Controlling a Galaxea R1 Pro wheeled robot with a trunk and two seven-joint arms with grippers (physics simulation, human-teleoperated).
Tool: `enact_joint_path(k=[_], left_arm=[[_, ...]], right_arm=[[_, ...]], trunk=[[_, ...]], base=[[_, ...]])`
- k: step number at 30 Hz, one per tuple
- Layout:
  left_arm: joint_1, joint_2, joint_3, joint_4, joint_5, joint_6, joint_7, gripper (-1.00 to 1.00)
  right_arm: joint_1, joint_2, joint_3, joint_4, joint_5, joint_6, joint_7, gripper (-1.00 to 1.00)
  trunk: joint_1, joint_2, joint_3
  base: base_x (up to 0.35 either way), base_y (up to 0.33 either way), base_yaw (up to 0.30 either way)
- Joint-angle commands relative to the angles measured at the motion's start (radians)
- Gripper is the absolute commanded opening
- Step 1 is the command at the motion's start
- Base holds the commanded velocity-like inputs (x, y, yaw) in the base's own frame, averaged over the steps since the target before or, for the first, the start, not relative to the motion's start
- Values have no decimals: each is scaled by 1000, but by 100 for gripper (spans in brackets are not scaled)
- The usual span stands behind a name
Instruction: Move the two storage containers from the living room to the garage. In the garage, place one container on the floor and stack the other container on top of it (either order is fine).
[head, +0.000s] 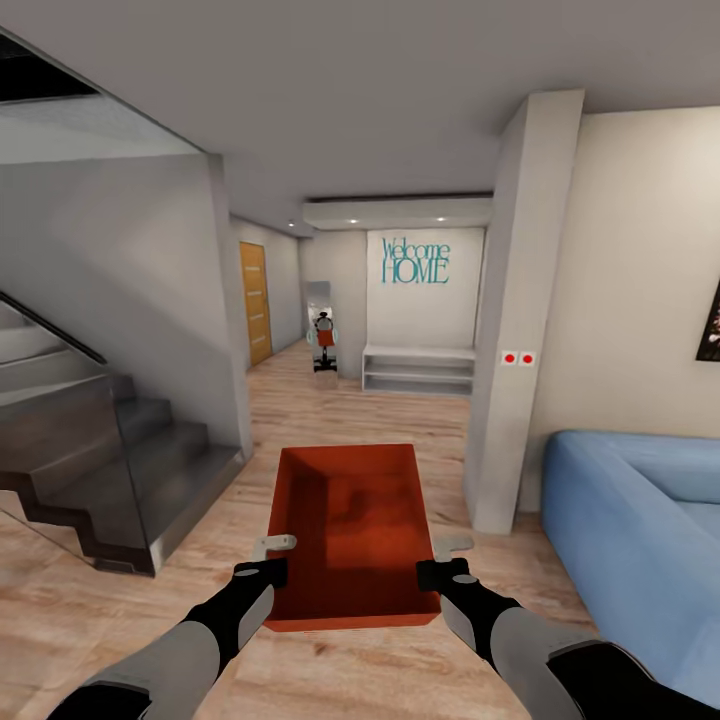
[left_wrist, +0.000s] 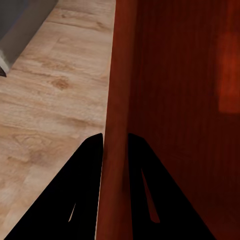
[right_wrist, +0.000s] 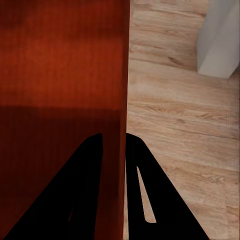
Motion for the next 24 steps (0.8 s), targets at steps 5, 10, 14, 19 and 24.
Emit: enact_joint_path(k=[5,10,14,19,24], left_arm=[[-1,45,81,-5,-11,7,13,-100],[-1,45,81,-5,-11,7,13,-100],[-1,45,81,-6,-11,7,13,-100],[-1,45,82,-6,-11,7,13,-100],[-1,45,81,-6,-11,7,13,-100]], right_arm=[[0,1,-23,1,-5,-2,-2,-100],[0,1,-23,1,-6,-2,-2,-100],[0,1,-24,1,-6,1,-1,-100],[0,1,-23,0,-4,1,-1,-100],[0,1,-23,0,-4,0,-1,-100]], trunk=[[1,-1,0],[1,-1,0],[1,-1,0],[1,-1,-2],[1,-1,-3]], base=[[323,0,0],[323,0,0],[322,0,31],[323,0,227],[323,0,118]])
